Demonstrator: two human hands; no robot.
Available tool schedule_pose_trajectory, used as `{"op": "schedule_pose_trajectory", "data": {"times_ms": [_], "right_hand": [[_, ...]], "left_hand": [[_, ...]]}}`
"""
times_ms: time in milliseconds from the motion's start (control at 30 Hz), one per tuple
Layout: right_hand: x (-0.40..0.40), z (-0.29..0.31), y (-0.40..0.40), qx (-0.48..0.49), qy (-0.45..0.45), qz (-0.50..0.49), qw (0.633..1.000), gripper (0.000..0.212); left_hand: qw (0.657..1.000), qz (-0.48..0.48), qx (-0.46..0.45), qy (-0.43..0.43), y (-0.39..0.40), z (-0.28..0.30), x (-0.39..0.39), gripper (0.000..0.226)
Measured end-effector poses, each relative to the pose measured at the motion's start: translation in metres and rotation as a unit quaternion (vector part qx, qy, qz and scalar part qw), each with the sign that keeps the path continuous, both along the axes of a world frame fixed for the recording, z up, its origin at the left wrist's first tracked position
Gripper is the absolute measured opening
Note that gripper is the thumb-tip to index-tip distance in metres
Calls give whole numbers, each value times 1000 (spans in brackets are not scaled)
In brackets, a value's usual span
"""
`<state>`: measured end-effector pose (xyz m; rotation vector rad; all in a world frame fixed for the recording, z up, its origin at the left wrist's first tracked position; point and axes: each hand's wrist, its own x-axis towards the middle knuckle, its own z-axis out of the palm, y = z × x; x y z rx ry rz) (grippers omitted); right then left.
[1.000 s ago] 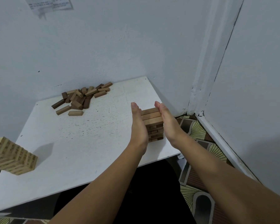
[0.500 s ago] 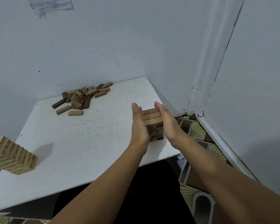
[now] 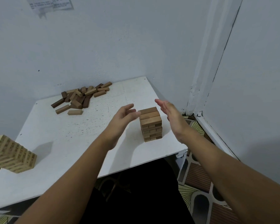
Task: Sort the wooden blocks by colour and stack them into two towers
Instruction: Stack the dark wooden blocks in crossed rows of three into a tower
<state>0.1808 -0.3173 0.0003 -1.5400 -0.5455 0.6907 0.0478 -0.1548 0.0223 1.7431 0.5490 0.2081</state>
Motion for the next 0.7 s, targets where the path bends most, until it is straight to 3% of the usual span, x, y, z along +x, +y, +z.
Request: {"op": "schedule_pose_trajectory", "data": {"times_ms": [100, 267, 333, 433, 467, 700], "right_hand": [[-4, -2, 3, -7, 7, 0, 1000, 77], [-10, 0, 11, 32, 41, -36, 998, 65], [-11, 3, 16, 37, 50, -39, 997, 63], [-11, 3, 21, 40, 55, -46, 997, 63], [-12, 2, 21, 41, 58, -47, 996, 63], [-15, -1, 24, 27, 61, -30, 997, 64]], "left_hand": [[999, -26, 29, 22, 1, 0, -5, 97], [984, 134, -99, -65, -33, 5, 7, 106], [975, 159, -137, -77, -52, 12, 15, 100], [968, 160, -167, -101, -75, 20, 25, 68], [966, 160, -175, -102, -80, 21, 28, 67], [958, 194, -193, -86, -82, 11, 35, 100]]}}
